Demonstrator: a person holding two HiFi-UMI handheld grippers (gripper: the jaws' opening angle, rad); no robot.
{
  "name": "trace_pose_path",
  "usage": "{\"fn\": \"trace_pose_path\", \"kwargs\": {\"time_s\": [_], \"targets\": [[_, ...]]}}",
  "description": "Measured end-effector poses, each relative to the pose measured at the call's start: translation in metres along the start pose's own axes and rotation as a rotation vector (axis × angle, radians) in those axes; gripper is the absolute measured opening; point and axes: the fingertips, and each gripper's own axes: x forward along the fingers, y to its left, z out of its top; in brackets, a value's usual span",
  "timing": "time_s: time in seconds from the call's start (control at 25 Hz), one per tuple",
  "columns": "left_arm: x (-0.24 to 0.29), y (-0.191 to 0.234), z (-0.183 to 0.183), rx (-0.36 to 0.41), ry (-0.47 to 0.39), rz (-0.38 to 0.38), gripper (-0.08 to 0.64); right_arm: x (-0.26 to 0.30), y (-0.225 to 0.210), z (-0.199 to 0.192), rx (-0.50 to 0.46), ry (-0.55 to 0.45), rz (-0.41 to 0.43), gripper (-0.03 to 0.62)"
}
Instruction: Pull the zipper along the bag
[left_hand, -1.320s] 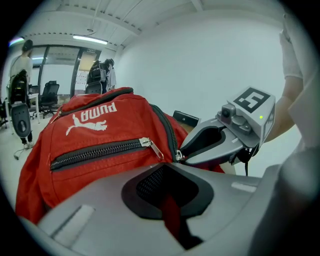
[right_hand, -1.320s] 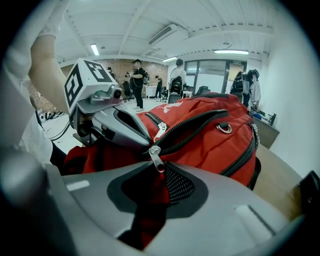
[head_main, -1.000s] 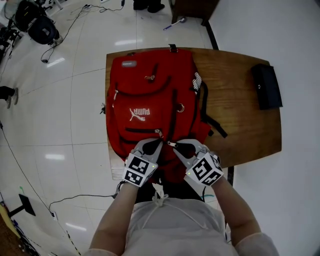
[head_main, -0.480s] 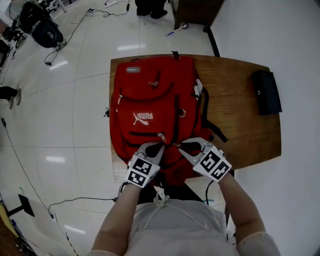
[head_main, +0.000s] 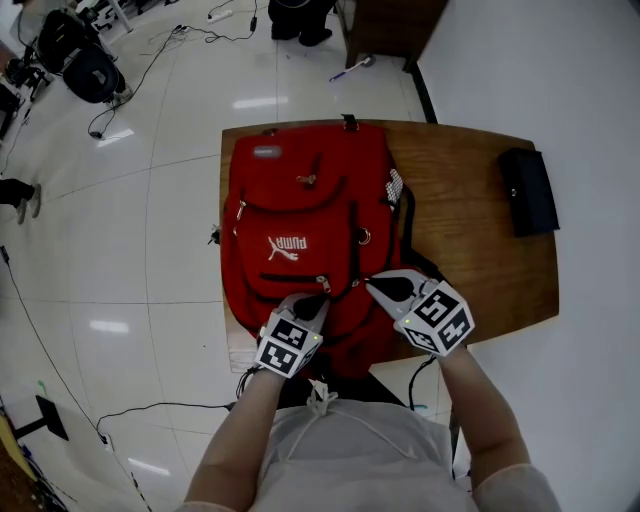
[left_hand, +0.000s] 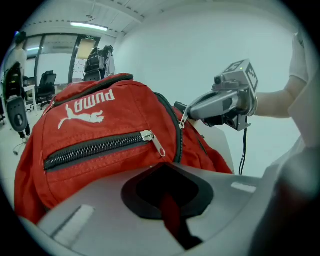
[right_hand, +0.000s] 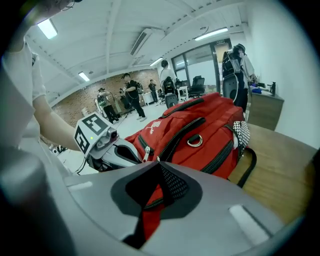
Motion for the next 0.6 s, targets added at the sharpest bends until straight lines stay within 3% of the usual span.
{"fn": "trace_pose_path", "kwargs": {"time_s": [0.6], "targets": [[0.000,-0.001,0.000,-0.014,0.003,-0.023,0.002,-0.001,-0.031,0.036,0.067,-0.049,-0.045,0.006]]}}
